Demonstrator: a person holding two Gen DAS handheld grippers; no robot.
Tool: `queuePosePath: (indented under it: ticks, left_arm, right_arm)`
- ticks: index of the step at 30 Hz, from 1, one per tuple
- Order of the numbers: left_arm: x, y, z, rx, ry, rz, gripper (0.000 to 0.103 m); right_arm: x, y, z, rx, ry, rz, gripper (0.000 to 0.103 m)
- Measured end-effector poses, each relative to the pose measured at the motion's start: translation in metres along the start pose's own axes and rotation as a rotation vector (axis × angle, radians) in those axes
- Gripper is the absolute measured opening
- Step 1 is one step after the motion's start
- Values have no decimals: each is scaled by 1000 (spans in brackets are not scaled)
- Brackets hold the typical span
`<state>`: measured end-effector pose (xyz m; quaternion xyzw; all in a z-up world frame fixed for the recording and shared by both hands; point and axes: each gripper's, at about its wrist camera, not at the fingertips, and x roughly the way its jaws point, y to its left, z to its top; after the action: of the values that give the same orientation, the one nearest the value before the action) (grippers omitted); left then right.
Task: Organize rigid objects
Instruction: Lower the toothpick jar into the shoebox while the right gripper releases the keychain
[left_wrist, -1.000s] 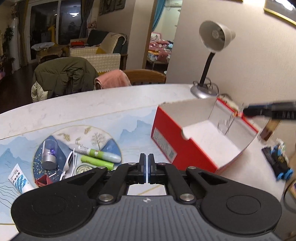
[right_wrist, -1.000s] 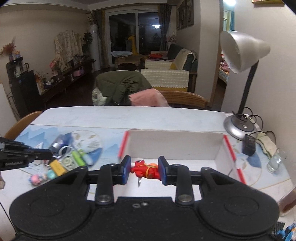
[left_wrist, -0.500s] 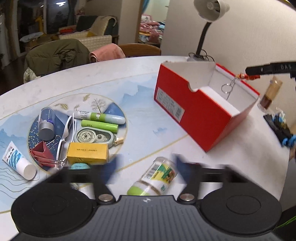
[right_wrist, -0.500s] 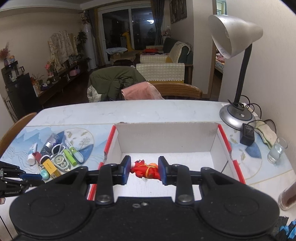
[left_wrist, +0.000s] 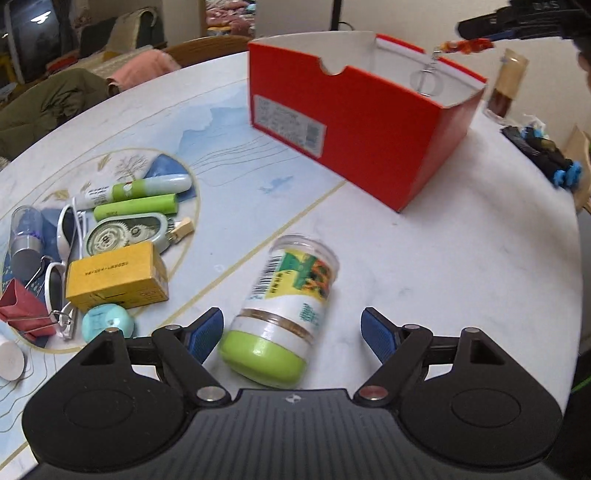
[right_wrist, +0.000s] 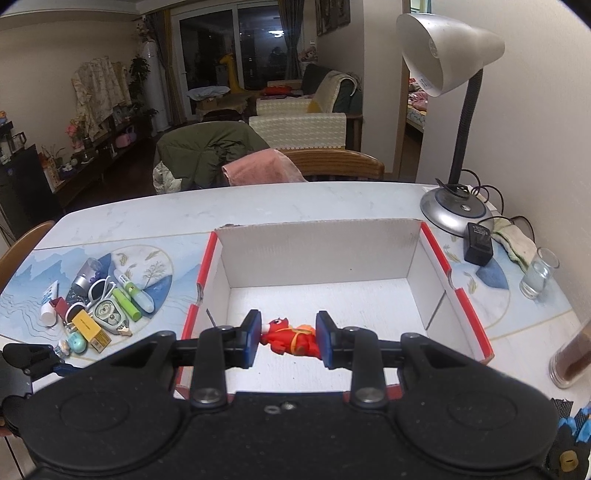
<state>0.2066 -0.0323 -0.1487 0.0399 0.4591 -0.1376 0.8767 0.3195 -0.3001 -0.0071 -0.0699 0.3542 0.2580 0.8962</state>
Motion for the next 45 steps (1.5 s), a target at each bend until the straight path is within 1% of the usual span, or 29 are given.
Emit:
queuePosePath:
  ticks: [1, 5, 8, 13, 15, 17, 19, 24, 29, 34, 37, 41, 45]
  left_arm:
    - [1, 0, 0, 1, -1, 8, 81]
    - [5, -3, 2, 1, 1, 46, 58]
    - [6, -6, 3, -8, -8, 64, 51]
    - [8, -11, 6, -61, -8, 92, 50]
    - [8, -11, 9, -98, -9, 104, 49]
    - [6, -12, 13, -140, -19, 115, 46]
    - [3, -13, 21, -174, -33, 117, 45]
    - [-7, -22, 50, -233, -79, 115, 45]
    - [-17, -33, 87, -271, -118, 101, 45]
    - [-24, -46, 134, -279, -159, 84, 44]
    - [-25, -54, 165, -273, -190, 93, 45]
    - [-10, -68, 205, -255, -207, 100, 45]
    - [31, -83, 227, -239, -138, 73, 45]
  right_arm:
    - [0, -1, 0, 3, 0, -1, 31]
    - [3, -5, 0, 6, 3, -3, 31]
    - [4, -7, 1, 6, 6, 0, 31]
    - [12, -19, 4, 2, 9, 14, 31]
    - [16, -25, 5, 4, 11, 19, 31]
    - [20, -30, 6, 4, 13, 26, 31]
    - [24, -36, 8, 3, 14, 34, 31]
    - [33, -54, 11, 3, 13, 52, 31]
    - [45, -74, 12, 9, 18, 62, 31]
    - [59, -92, 10, 12, 30, 65, 31]
    - [67, -101, 10, 17, 36, 70, 31]
    - [77, -107, 9, 3, 47, 72, 31]
    - [88, -111, 6, -13, 72, 75, 31]
